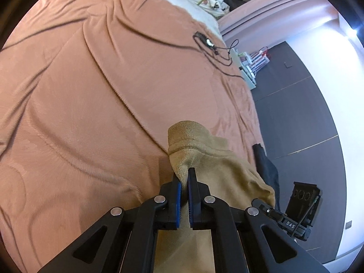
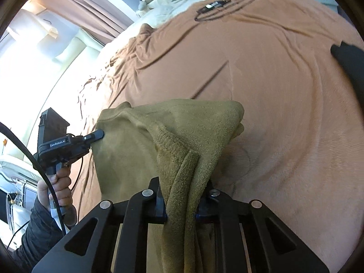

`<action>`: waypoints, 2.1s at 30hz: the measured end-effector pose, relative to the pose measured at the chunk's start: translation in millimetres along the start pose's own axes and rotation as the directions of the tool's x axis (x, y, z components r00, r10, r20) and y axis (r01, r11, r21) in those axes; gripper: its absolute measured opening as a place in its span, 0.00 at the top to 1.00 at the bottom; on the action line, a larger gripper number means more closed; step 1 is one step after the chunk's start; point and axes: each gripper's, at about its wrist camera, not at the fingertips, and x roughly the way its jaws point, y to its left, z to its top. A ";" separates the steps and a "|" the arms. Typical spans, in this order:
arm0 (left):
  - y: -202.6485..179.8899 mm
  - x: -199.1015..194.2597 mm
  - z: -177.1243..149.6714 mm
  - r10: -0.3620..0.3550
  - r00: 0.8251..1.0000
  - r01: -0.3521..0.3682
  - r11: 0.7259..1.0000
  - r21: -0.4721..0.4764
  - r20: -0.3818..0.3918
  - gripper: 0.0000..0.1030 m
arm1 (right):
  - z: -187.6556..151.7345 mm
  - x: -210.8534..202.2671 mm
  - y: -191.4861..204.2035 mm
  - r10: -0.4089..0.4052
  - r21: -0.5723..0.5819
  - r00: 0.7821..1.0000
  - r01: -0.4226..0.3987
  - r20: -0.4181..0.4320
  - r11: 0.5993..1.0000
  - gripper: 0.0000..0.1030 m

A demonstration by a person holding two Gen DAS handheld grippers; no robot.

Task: Fold small clothes
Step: 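Lift the strip end with both grippers and carry it over the black garment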

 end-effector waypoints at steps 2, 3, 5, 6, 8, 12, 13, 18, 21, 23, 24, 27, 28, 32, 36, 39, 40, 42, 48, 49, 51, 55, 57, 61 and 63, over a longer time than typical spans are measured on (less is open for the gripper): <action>-6.0 -8.6 -1.8 -0.006 1.000 0.006 1.000 0.005 0.011 0.96 | -3.1 -10.2 7.9 -0.002 -0.018 1.000 0.002 0.015 1.000 0.88; -9.1 -13.0 -2.7 -0.010 1.000 0.009 1.000 0.008 0.017 0.96 | -4.4 -15.0 10.6 -0.002 -0.026 1.000 0.003 0.021 1.000 0.88; -17.8 -25.0 -5.4 -0.017 0.999 0.016 1.000 0.019 0.032 0.96 | -7.6 -25.4 16.7 -0.003 -0.044 0.999 0.005 0.034 0.999 0.89; -22.6 -31.4 -7.0 -0.019 0.999 0.018 0.999 0.027 0.039 0.96 | -9.7 -30.0 19.7 -0.004 -0.053 0.999 0.006 0.040 0.999 0.89; -30.0 -41.1 -9.9 -0.021 0.998 0.019 0.999 0.042 0.051 0.96 | -15.7 -41.4 26.0 -0.005 -0.069 0.998 0.009 0.055 0.998 0.89; -42.6 -60.8 -17.7 -0.030 0.997 0.025 0.998 0.061 0.072 0.96 | -26.2 -62.1 35.7 -0.002 -0.089 0.997 0.009 0.083 0.996 0.89; -47.3 -66.5 -20.0 -0.032 0.996 0.027 0.997 0.068 0.078 0.96 | -29.5 -67.2 37.8 0.000 -0.092 0.996 0.009 0.089 0.996 0.89; -68.8 -92.2 -29.2 -0.045 0.994 0.034 0.994 0.101 0.104 0.96 | -46.7 -97.0 50.7 0.000 -0.120 0.992 0.015 0.126 0.993 0.89; -83.8 -107.9 -37.7 -0.062 0.991 0.046 0.991 0.125 0.122 0.96 | -58.9 -119.9 60.0 0.001 -0.135 0.987 0.020 0.159 0.991 0.89; -95.2 -117.4 -44.5 -0.076 0.989 0.056 0.988 0.147 0.130 0.96 | -67.6 -135.5 65.6 -0.004 -0.146 0.983 0.031 0.181 0.989 0.89; -100.4 -121.2 -46.8 -0.081 0.988 0.060 0.986 0.158 0.132 0.96 | -71.2 -143.9 66.0 -0.006 -0.151 0.982 0.035 0.189 0.988 0.89; -118.6 -134.5 -56.4 -0.109 0.984 0.082 0.978 0.192 0.138 0.96 | -83.0 -169.2 72.8 -0.017 -0.161 0.975 0.054 0.221 0.986 0.89; -122.8 -137.0 -59.4 -0.116 0.984 0.087 0.976 0.199 0.138 0.96 | -86.0 -177.3 75.3 -0.021 -0.163 0.972 0.060 0.233 0.985 0.89; -148.9 -148.0 -70.9 -0.145 0.980 0.108 0.963 0.248 0.137 0.96 | -101.2 -208.5 83.2 -0.035 -0.179 0.959 0.088 0.280 0.980 0.89; -176.2 -150.0 -80.9 -0.170 0.977 0.127 0.948 0.291 0.126 0.96 | -115.1 -242.0 83.0 -0.058 -0.183 0.944 0.123 0.326 0.975 0.89; -195.8 -146.0 -88.0 -0.183 0.977 0.139 0.937 0.321 0.112 0.96 | -126.8 -261.8 78.2 -0.077 -0.181 0.933 0.148 0.351 0.972 0.89; -204.8 -144.0 -91.3 -0.192 0.976 0.147 0.931 0.334 0.105 0.96 | -130.7 -267.9 76.4 -0.085 -0.178 0.930 0.157 0.358 0.971 0.89; -221.2 -139.8 -97.8 -0.209 0.974 0.164 0.920 0.356 0.091 0.96 | -141.8 -284.2 73.2 -0.103 -0.176 0.922 0.179 0.374 0.968 0.89; -267.7 -116.9 -115.5 -0.241 0.970 0.205 0.887 0.414 0.035 0.96 | -167.6 -324.5 66.7 -0.154 -0.145 0.893 0.235 0.424 0.961 0.89; -273.7 -113.1 -117.3 -0.245 0.969 0.211 0.882 0.421 0.028 0.96 | -167.9 -328.3 66.2 -0.165 -0.137 0.887 0.245 0.430 0.960 0.89; -290.4 -103.2 -123.1 -0.255 0.967 0.225 0.870 0.439 0.010 0.96 | -173.5 -336.9 65.6 -0.188 -0.123 0.875 0.268 0.446 0.955 0.89; -317.5 -86.9 -132.6 -0.271 0.962 0.248 0.847 0.470 -0.018 0.96 | -183.3 -350.8 68.0 -0.225 -0.107 0.850 0.310 0.476 0.945 0.89; -328.0 -77.5 -136.1 -0.275 0.961 0.256 0.841 0.476 -0.030 0.96 | -189.6 -357.9 71.9 -0.242 -0.098 0.838 0.328 0.490 0.940 0.89; -351.5 -59.2 -142.7 -0.284 0.957 0.273 0.828 0.489 -0.053 0.96 | -200.4 -365.4 85.7 -0.279 -0.081 0.814 0.368 0.509 0.926 0.89; -361.7 -51.8 -145.1 -0.290 0.955 0.282 0.821 0.497 -0.062 0.96 | -202.5 -367.6 96.2 -0.297 -0.083 0.801 0.394 0.520 0.915 0.89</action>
